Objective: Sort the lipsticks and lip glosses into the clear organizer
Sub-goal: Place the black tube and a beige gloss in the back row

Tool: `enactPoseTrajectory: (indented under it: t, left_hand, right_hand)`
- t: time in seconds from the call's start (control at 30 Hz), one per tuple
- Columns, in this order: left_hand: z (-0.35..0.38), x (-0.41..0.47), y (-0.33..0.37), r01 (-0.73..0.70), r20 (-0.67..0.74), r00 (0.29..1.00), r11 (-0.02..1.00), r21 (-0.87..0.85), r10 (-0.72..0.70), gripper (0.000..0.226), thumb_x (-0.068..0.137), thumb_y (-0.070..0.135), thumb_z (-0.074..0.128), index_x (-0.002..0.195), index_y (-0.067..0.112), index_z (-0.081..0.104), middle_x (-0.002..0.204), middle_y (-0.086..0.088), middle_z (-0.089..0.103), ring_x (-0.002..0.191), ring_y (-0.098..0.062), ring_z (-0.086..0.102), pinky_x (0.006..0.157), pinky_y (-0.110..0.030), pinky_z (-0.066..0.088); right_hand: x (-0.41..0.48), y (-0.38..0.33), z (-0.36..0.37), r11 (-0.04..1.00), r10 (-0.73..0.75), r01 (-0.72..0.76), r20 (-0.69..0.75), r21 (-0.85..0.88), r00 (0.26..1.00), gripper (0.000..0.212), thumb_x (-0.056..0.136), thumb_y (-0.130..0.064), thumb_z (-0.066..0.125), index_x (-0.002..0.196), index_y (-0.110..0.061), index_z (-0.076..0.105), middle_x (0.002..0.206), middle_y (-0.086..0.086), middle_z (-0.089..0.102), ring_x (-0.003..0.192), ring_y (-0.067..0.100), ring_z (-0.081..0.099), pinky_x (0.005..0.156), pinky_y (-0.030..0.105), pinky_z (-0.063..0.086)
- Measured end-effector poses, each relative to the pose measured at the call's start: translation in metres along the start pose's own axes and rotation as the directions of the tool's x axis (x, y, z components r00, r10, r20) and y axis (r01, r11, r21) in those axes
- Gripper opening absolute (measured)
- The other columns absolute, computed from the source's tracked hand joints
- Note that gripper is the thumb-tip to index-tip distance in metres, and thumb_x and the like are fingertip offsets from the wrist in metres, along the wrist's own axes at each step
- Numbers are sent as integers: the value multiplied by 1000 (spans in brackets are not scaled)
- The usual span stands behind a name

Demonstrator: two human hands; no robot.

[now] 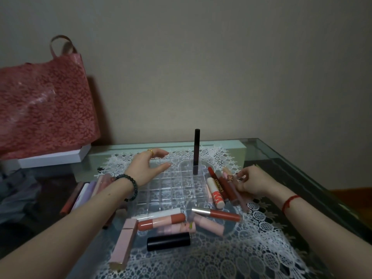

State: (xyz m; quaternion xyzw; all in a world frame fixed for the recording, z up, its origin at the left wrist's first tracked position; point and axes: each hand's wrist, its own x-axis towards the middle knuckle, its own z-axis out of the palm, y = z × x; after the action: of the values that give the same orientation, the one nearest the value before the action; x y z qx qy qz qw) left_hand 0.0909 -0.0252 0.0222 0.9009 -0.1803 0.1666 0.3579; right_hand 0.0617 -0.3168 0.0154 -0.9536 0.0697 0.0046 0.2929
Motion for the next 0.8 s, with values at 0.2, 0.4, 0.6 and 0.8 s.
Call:
enactPoseTrajectory:
  t: [0.2,0.4,0.6,0.8]
  left_hand:
    - [-5,-7,7,-13,-49,999,1000,-16,12,28,79,29,66,105,24,60,103,12,59,96,-2,52,89,-18,35]
    - [-8,-13,15,-45,-87,995,996,-78,38,20,78,31,66,96,35,58,98,18,61,96,2,53,90,-20,37]
    - [-3,-18,41,-74,-33,997,980,-187,69,18,78,34,65,92,41,57,96,22,62,94,6,56,79,-8,39]
    - [8,-24,71,-83,61,992,947,-310,107,23,74,28,70,95,31,60,90,10,66,78,-2,62,74,-17,51]
  right_hand:
    - [-5,2,2,999,41,-42,-86,-2,995,36,75,-22,67,103,0,62,102,17,63,89,26,62,78,35,52]
    - [-11,4,-8,866,3,85,-176,492,984,33,80,1,60,113,-5,58,68,0,56,61,15,58,58,28,49]
    - [-30,-30,-21,674,-211,285,-191,682,959,29,78,4,62,95,-19,61,96,5,59,70,14,69,57,23,55]
    - [-45,-71,-21,690,-342,404,-222,601,913,22,73,-7,71,88,-17,60,87,2,68,76,16,69,66,27,57]
